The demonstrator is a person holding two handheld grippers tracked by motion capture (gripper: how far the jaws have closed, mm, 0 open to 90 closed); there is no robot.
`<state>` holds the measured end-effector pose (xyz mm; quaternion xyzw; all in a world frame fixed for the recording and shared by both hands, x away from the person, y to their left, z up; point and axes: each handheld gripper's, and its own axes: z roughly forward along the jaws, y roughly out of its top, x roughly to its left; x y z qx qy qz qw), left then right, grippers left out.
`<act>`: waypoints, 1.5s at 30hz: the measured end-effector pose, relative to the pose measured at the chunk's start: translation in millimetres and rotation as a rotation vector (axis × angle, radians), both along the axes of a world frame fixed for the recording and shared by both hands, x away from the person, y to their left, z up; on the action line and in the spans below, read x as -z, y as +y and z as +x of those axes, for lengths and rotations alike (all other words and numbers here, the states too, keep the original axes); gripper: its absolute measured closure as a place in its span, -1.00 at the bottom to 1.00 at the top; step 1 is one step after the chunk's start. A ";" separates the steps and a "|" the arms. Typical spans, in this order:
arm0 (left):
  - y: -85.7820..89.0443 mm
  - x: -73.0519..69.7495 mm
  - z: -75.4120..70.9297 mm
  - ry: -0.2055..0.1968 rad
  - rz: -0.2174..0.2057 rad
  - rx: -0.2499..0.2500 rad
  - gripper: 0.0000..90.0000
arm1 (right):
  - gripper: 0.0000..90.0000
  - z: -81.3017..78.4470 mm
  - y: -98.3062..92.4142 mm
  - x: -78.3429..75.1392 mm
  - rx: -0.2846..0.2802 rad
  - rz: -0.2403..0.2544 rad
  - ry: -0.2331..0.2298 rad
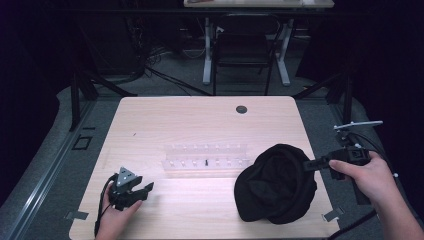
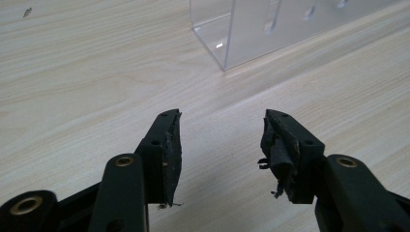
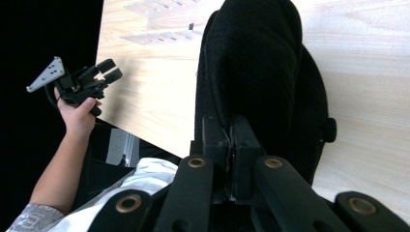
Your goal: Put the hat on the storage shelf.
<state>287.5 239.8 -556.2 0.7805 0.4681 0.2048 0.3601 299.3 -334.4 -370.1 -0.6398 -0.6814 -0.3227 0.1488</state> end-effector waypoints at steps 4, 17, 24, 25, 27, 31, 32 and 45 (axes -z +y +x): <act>-0.2 0.4 0.1 0.000 -0.008 0.002 0.02 | 0.96 0.8 -2.6 -6.6 -0.003 0.028 -0.005; -0.4 1.0 0.4 0.003 -0.011 0.000 -0.03 | 0.96 7.0 -8.7 -19.4 0.007 0.048 -0.023; -0.4 1.0 0.4 0.002 -0.011 0.000 -0.03 | 0.96 10.9 -11.7 -25.3 0.022 0.074 -0.035; -0.4 1.0 0.3 0.002 -0.010 0.001 -0.03 | 0.96 11.2 -12.6 -26.6 0.020 0.085 -0.034; -0.5 1.0 0.4 0.002 -0.008 0.002 -0.03 | 0.96 12.0 -13.9 -29.0 0.029 0.092 -0.042; -0.7 1.0 0.3 0.001 -0.009 0.002 -0.03 | 0.96 13.8 -18.3 -34.3 0.049 0.104 -0.052; -0.7 1.1 0.4 0.001 -0.010 0.001 -0.03 | 0.96 14.1 -19.3 -35.1 0.048 0.108 -0.053; -1.2 1.4 0.5 0.002 -0.011 0.001 -0.04 | 0.96 18.4 -27.9 -48.2 0.088 0.177 -0.082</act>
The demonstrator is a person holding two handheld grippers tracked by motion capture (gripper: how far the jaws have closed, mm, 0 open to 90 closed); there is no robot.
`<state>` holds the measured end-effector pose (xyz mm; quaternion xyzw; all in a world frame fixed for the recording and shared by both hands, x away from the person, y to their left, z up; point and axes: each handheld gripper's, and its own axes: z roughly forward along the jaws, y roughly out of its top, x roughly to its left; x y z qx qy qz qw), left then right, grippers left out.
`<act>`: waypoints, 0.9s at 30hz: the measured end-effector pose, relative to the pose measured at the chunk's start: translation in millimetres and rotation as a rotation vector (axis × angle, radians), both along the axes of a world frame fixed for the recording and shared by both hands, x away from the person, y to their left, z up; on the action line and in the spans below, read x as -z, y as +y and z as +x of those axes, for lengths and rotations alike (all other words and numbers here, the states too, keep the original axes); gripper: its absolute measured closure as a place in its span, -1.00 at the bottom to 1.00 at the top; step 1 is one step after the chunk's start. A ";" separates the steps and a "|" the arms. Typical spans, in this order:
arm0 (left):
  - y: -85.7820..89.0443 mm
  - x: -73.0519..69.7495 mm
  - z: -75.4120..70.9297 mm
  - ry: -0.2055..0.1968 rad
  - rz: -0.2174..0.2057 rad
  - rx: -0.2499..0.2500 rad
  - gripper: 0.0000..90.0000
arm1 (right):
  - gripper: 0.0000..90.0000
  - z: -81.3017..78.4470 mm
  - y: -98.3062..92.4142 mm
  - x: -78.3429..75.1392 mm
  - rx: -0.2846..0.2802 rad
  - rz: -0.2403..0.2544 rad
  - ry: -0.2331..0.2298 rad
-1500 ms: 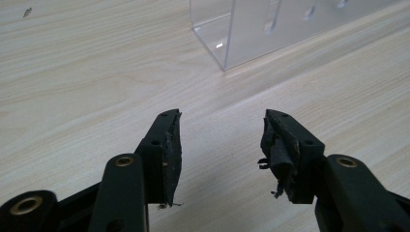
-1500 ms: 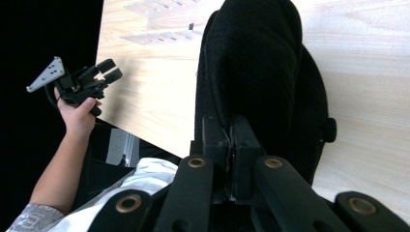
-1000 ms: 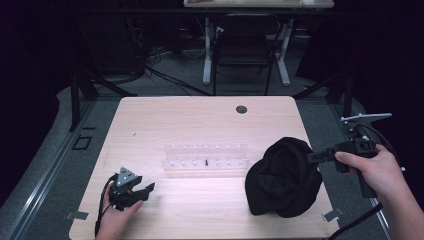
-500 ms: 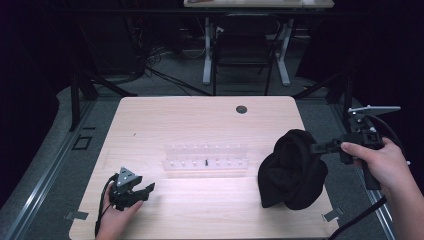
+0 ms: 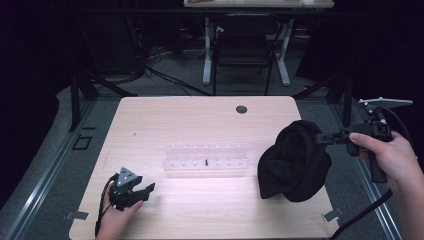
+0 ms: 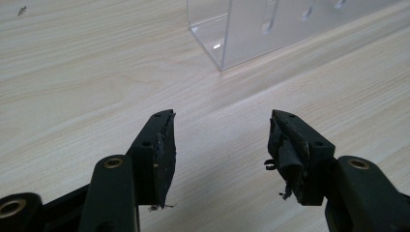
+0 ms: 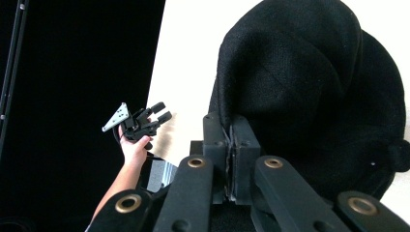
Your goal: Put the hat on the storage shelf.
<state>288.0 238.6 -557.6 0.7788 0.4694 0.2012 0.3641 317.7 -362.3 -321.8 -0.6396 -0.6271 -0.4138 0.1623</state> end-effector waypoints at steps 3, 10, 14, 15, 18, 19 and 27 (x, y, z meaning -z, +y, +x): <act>0.0 -0.1 0.0 0.000 0.000 -0.001 -0.04 | 0.96 1.4 0.1 -3.0 -0.007 -0.005 -0.004; 0.3 -0.3 -0.1 0.000 0.003 0.000 -0.04 | 0.96 4.7 3.5 -12.9 -0.002 -0.018 -0.007; 0.4 -0.3 -0.1 0.000 0.004 0.001 -0.04 | 0.96 6.2 4.7 -19.2 0.004 -0.014 -0.014; 0.3 -0.3 -0.1 0.001 0.004 0.000 -0.04 | 0.96 6.6 4.5 -20.9 -0.004 -0.012 -0.018; 0.1 -0.3 -0.1 -0.001 0.001 -0.001 -0.04 | 0.96 7.8 6.7 -26.1 0.003 -0.007 -0.029; 0.1 -0.3 0.0 -0.002 0.001 -0.001 -0.04 | 0.96 8.3 7.0 -27.1 -0.002 -0.006 -0.032; -0.1 -0.1 0.1 -0.002 0.000 0.001 -0.04 | 0.96 15.2 18.4 -37.4 -0.001 -0.013 -0.051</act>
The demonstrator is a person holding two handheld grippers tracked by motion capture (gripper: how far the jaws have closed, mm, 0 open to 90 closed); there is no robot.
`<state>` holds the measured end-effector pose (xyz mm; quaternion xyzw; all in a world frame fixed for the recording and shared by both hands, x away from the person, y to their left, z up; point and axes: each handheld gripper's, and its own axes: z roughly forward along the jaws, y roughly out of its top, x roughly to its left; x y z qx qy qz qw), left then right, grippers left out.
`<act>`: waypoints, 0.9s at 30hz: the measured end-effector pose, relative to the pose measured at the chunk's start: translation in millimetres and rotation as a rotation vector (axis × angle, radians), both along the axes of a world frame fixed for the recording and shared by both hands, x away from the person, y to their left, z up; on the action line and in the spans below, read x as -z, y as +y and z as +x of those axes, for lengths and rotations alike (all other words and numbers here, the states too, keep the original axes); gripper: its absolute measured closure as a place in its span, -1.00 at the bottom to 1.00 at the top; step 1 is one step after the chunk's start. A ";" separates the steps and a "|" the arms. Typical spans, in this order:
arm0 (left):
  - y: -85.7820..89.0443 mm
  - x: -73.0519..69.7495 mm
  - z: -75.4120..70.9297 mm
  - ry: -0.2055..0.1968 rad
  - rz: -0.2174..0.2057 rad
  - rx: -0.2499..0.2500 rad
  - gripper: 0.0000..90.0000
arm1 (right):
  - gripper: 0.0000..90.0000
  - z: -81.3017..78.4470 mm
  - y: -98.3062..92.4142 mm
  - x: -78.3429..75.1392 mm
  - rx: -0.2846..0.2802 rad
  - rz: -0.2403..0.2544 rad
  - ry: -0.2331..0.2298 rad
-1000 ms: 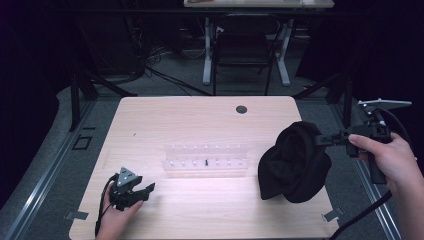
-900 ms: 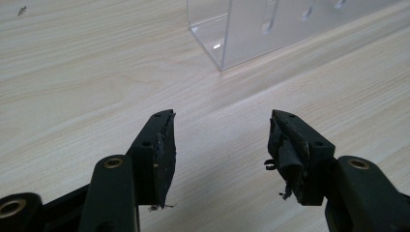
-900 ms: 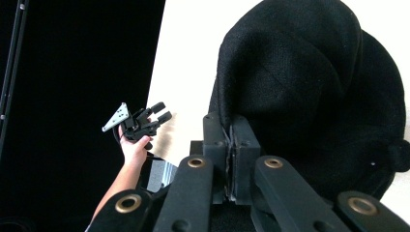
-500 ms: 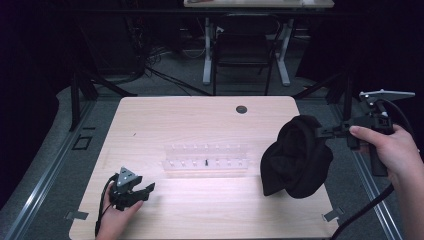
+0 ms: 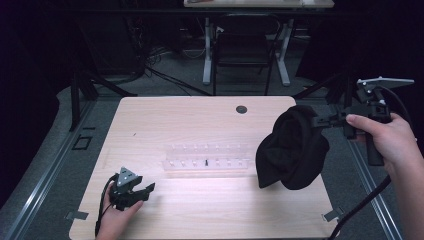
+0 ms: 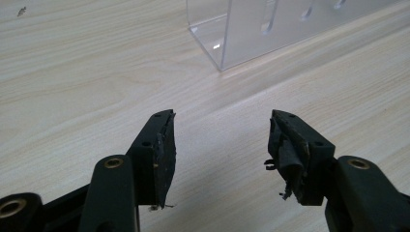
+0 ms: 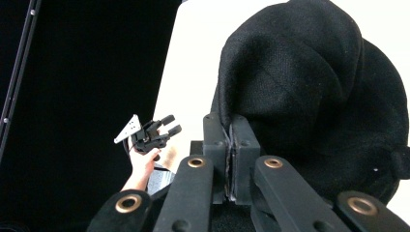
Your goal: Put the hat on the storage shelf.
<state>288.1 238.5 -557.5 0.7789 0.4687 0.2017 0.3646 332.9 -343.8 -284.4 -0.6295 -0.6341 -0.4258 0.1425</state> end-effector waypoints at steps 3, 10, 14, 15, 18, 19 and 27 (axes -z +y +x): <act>0.1 -0.1 0.0 0.000 -0.001 -0.001 -0.04 | 0.96 3.5 4.6 -4.8 -0.012 0.004 -0.009; 0.4 -0.4 -0.1 -0.003 -0.004 -0.001 -0.04 | 0.96 13.4 19.1 -11.6 -0.041 -0.002 -0.025; 0.1 -0.6 -0.1 -0.001 -0.004 0.000 -0.04 | 0.96 20.5 31.2 -13.5 -0.050 0.011 -0.026; 0.0 -0.6 -0.1 -0.001 -0.004 0.000 -0.04 | 0.96 21.8 33.6 -13.7 -0.052 0.010 -0.029; 0.1 -0.7 -0.1 0.000 -0.004 0.001 -0.04 | 0.96 27.5 42.0 -15.2 -0.073 0.011 -0.027; 0.4 -0.7 0.0 -0.002 -0.003 0.001 -0.04 | 0.96 29.3 44.9 -15.6 -0.076 0.015 -0.029; 0.8 -1.1 0.2 -0.004 -0.007 0.002 -0.04 | 0.96 43.1 67.6 -15.7 -0.094 0.033 -0.032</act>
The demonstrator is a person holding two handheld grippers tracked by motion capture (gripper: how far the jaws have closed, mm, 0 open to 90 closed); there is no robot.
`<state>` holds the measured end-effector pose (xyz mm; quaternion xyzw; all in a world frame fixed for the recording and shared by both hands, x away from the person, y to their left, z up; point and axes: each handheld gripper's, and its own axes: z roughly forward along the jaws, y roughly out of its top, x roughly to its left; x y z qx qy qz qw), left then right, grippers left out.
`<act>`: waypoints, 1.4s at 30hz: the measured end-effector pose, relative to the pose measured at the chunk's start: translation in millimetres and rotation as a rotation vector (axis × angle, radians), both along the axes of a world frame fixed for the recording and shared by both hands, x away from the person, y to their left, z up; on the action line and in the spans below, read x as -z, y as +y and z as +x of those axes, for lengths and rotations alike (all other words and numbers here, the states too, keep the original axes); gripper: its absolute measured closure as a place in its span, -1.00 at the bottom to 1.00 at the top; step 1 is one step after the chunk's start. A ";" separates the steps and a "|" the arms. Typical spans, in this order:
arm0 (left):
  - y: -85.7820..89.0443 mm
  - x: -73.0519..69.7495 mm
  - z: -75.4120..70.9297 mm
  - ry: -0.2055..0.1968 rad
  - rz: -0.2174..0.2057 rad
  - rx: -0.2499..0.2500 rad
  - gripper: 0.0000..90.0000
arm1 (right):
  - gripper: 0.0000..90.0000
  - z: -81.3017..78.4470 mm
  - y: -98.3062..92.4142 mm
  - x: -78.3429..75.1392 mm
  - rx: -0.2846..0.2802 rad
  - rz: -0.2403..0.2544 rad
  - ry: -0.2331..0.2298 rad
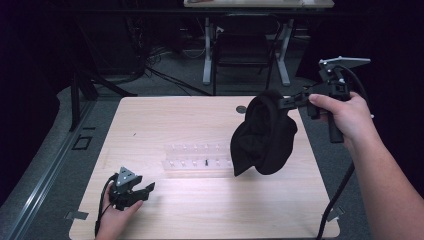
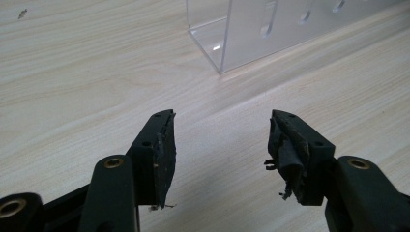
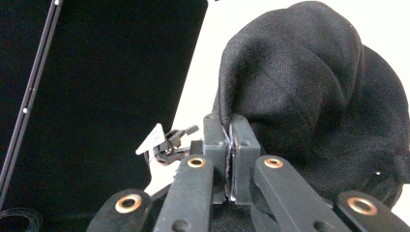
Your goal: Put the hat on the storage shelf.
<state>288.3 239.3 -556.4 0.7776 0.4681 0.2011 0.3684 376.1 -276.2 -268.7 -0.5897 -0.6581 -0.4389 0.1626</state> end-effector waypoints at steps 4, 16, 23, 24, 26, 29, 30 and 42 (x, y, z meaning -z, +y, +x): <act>0.1 -0.5 0.1 0.010 0.005 0.006 -0.04 | 0.96 6.9 10.3 0.4 -0.004 -0.002 -0.004; 0.8 -1.4 0.3 0.014 0.004 0.011 -0.04 | 0.96 24.3 40.1 1.1 -0.011 -0.008 -0.015; 1.1 -1.6 0.6 0.012 0.002 0.010 -0.04 | 0.96 35.4 56.8 3.1 0.000 -0.008 -0.018; 1.1 -1.6 0.7 0.013 0.001 0.010 -0.04 | 0.96 36.9 59.2 3.8 0.005 -0.006 -0.020; 1.1 -1.7 0.7 0.011 0.000 0.010 -0.04 | 0.96 39.8 63.4 4.9 0.005 -0.009 -0.018; 1.1 -2.0 0.5 0.010 -0.001 0.010 -0.04 | 0.96 43.2 69.1 6.6 0.009 -0.010 -0.019; 1.1 -2.1 0.4 0.011 -0.003 0.010 -0.04 | 0.96 44.2 70.8 7.1 0.009 -0.013 -0.019; -0.4 -2.1 0.6 0.006 0.002 0.015 -0.04 | 0.96 55.9 84.6 16.5 0.028 -0.013 -0.014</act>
